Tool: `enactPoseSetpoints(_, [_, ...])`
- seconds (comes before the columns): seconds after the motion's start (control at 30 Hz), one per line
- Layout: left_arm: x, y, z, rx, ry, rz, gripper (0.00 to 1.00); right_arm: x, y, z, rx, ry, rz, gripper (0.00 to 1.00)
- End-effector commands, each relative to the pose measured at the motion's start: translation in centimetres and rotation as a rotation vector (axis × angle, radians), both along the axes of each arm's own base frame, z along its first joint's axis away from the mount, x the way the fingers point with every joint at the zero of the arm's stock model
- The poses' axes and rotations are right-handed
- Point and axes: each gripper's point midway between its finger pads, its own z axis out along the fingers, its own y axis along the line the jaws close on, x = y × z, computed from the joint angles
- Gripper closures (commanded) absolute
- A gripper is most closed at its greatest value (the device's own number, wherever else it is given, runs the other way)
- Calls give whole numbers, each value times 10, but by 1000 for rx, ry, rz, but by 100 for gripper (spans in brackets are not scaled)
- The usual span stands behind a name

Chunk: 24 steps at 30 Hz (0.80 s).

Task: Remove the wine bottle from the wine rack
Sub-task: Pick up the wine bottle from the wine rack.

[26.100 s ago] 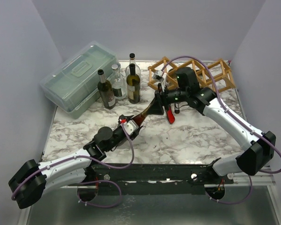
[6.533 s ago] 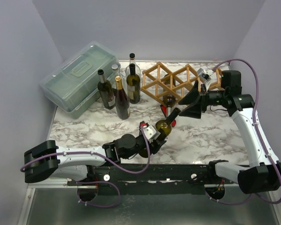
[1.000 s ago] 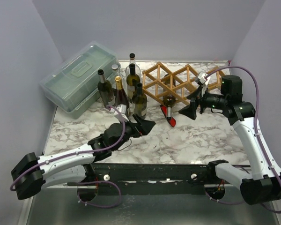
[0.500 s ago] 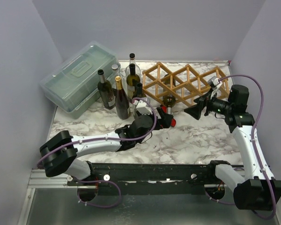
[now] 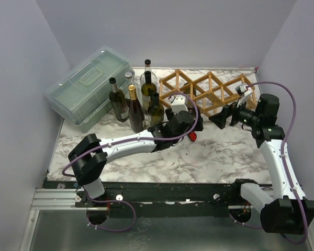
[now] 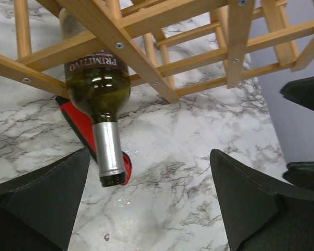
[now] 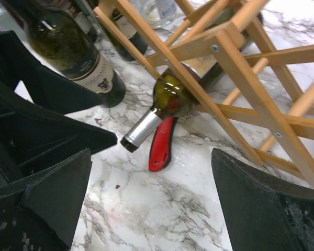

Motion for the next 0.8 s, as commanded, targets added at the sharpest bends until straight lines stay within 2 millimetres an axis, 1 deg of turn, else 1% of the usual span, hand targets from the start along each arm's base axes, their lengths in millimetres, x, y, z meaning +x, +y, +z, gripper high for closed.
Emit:
enactPoseSetpoints(0.0, [3, 18, -32, 134, 132, 1, 1, 15, -21, -1, -24, -5, -107, 1])
enactPoseSetpoints(0.2, [5, 9, -25, 187, 140, -81, 2, 20, -28, -5, -20, 22, -127, 1])
enactPoseSetpoints(0.27, [7, 6, -26, 202, 137, -89, 5, 21, -29, -7, -19, 27, -131, 1])
enactPoseSetpoints(0.43, [14, -4, -36, 240, 141, -103, 12, 21, -30, -7, -14, 28, -131, 1])
enactPoseSetpoints(0.5, [18, -5, -44, 268, 146, -100, 15, 20, -30, -7, -13, 29, -131, 1])
enactPoseSetpoints(0.6, [24, -4, -53, 305, 140, -90, 24, 20, -30, -6, -14, 26, -129, 1])
enactPoseSetpoints(0.67, [27, -3, -59, 315, 145, -85, 33, 20, -30, -6, -12, 29, -126, 1])
enactPoseSetpoints(0.77, [30, -6, -66, 325, 152, -87, 38, 20, -28, -8, -7, 36, -117, 1])
